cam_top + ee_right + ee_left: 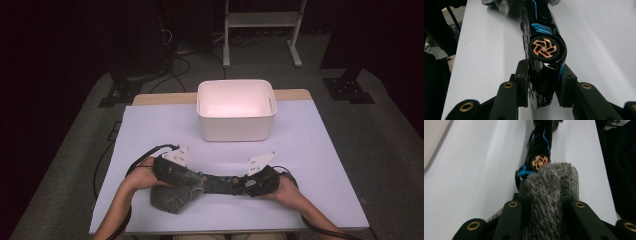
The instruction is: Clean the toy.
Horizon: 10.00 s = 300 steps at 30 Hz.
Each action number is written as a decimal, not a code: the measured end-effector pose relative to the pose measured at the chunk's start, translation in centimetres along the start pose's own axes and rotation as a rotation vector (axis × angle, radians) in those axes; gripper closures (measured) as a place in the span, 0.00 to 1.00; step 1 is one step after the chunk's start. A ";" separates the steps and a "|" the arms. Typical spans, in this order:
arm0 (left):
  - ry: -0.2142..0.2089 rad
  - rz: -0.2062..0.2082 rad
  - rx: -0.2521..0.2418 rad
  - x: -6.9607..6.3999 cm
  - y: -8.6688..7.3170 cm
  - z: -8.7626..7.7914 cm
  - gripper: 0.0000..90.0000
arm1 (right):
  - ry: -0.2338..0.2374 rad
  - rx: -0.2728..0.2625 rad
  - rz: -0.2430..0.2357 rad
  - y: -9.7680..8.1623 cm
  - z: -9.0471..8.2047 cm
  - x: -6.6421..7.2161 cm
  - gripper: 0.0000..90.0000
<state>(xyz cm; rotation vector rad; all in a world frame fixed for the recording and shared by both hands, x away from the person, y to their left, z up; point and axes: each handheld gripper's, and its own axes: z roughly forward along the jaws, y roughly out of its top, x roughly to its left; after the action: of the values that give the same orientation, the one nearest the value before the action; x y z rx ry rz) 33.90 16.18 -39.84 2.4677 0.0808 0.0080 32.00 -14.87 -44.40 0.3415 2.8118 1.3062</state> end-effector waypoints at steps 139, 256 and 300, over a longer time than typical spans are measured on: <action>0.047 -0.012 0.290 -1.0 0.4 1.2 0.81 | -0.064 -0.157 0.015 2.8 -4.9 -0.5 0.65; -0.120 0.131 -0.174 -2.0 12.6 -2.7 0.86 | -0.083 -0.144 0.013 2.9 -4.4 -0.1 0.65; -0.149 0.039 -0.143 1.0 10.8 3.2 0.85 | -0.081 -0.016 0.025 1.3 -7.4 -0.2 0.54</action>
<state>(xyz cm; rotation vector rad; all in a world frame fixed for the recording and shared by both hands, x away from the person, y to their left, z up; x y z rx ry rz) 35.63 5.82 -35.64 2.3189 -0.0309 -0.1478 31.59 -19.69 -38.66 0.4204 2.7379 1.2882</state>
